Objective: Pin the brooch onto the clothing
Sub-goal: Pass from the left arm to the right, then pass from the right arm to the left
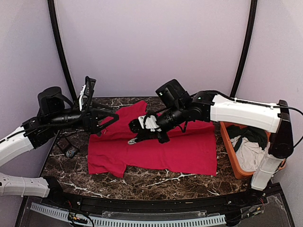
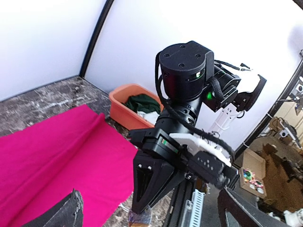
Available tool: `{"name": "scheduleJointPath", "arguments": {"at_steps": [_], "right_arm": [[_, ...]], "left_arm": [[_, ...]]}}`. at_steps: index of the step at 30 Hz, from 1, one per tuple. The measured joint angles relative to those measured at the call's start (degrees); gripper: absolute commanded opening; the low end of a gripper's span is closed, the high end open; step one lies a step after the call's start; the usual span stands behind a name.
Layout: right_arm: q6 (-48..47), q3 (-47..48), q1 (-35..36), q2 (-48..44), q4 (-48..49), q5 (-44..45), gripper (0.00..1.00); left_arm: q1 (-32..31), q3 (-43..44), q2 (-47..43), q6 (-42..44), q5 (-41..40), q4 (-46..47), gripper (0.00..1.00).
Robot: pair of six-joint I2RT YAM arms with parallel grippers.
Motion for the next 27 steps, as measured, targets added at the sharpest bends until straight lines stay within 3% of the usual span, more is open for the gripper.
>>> {"name": "scheduleJointPath", "arguments": {"at_steps": [6, 12, 18, 22, 27], "right_arm": [[28.6, -4.4, -4.5, -4.1, 8.1, -7.5, 0.00], [58.7, -20.9, -8.2, -12.5, 28.2, -11.3, 0.00], [83.4, -32.3, -8.3, -14.0, 51.0, -12.3, 0.00], [93.8, -37.8, -8.3, -13.7, 62.7, -11.6, 0.00], [99.8, -41.0, -8.2, -13.3, 70.6, -9.6, 0.00]], "left_arm": [[0.0, -2.9, -2.7, 4.4, -5.1, -1.0, 0.99], [0.0, -9.5, -0.4, 4.5, -6.0, -0.3, 0.95], [0.0, -11.1, 2.6, 1.8, -4.2, 6.6, 0.82], [-0.6, -11.1, 6.6, -0.6, -2.3, 12.4, 0.78], [-2.4, -10.7, 11.2, -2.4, -0.5, 16.8, 0.74]]}}
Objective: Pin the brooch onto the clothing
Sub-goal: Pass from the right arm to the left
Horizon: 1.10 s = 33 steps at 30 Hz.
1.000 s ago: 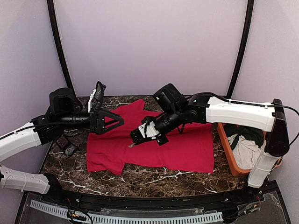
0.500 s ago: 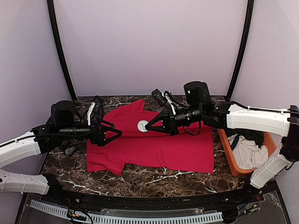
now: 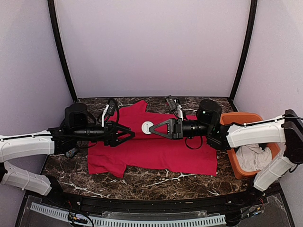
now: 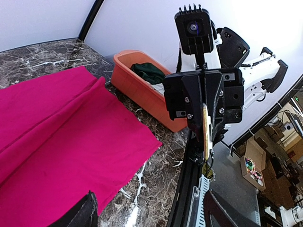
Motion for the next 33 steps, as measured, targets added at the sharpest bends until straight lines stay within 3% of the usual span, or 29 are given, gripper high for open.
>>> {"name": "scheduleJointPath", "arguments": {"at_steps": [8, 28, 33], "right_arm": [[1.7, -0.3, 0.1, 1.4, 3.9, 1.4, 0.00], [0.3, -0.8, 0.6, 1.9, 3.8, 1.4, 0.00], [-0.2, -0.8, 0.7, 1.9, 3.1, 1.4, 0.00]], "left_arm": [[-2.7, 2.5, 6.8, -2.1, 2.2, 5.0, 0.65], [-2.8, 4.2, 9.9, -5.4, 5.2, 11.5, 0.35], [-2.8, 4.4, 11.3, -6.5, 6.3, 12.5, 0.22]]}}
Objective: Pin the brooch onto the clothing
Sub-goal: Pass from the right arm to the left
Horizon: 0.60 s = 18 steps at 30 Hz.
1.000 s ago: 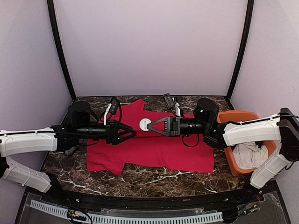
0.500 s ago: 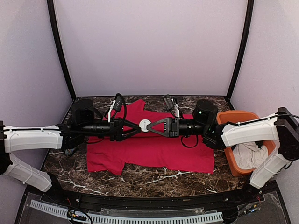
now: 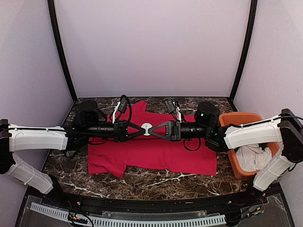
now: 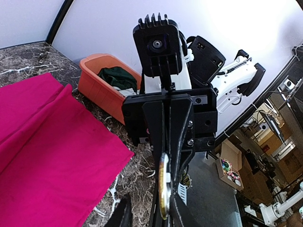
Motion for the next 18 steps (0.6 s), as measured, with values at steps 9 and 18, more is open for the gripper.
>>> {"name": "scheduleJointPath", "arguments": {"at_steps": [9, 18], "right_arm": [[-2.2, 0.0, 0.0, 0.0, -1.5, 0.2, 0.03], [-13.8, 4.6, -0.1, -1.1, -16.6, -1.2, 0.29]], "left_arm": [[-0.2, 0.0, 0.0, -0.8, 0.9, 0.7, 0.01], [-0.2, 0.0, 0.0, -0.9, 2.8, 0.0, 0.01]]}}
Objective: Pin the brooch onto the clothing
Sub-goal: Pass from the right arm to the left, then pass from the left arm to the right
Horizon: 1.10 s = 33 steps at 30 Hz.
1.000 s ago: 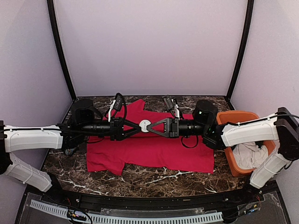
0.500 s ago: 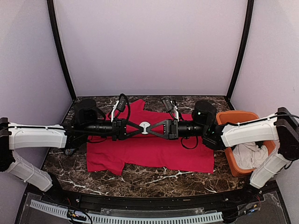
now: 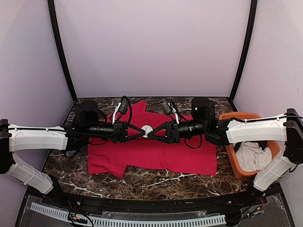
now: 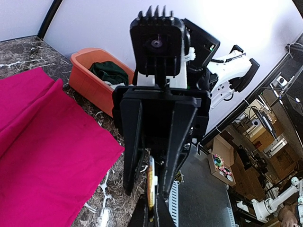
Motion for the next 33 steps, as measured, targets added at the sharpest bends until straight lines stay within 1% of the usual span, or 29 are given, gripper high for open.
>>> {"name": "scheduleJointPath", "arguments": {"at_steps": [3, 8, 13, 17, 27, 33], "right_arm": [[-6.4, 3.6, -0.7, -0.8, -7.9, -2.9, 0.33], [-13.6, 7.4, -3.2, -1.2, -16.8, -8.6, 0.34], [-19.8, 11.3, -3.8, -0.4, -25.3, -12.5, 0.34], [-22.2, 13.4, -3.8, 1.0, -28.0, -14.9, 0.34], [-23.1, 15.2, -3.8, 3.5, -30.4, -16.8, 0.33], [-23.2, 16.3, -3.5, 5.6, -31.0, -16.9, 0.28]], "left_arm": [[0.0, 0.0, -0.1, 0.0, 1.4, -0.9, 0.01], [0.0, 0.0, -1.6, 0.5, 3.1, -4.2, 0.01], [0.0, 0.0, -2.7, 1.1, 4.1, -6.4, 0.01], [0.0, 0.0, -2.7, 1.2, 4.5, -7.6, 0.01], [0.0, 0.0, -2.2, 1.7, 4.5, -8.4, 0.01], [0.0, 0.0, -1.5, 1.7, 4.5, -8.4, 0.01]]}}
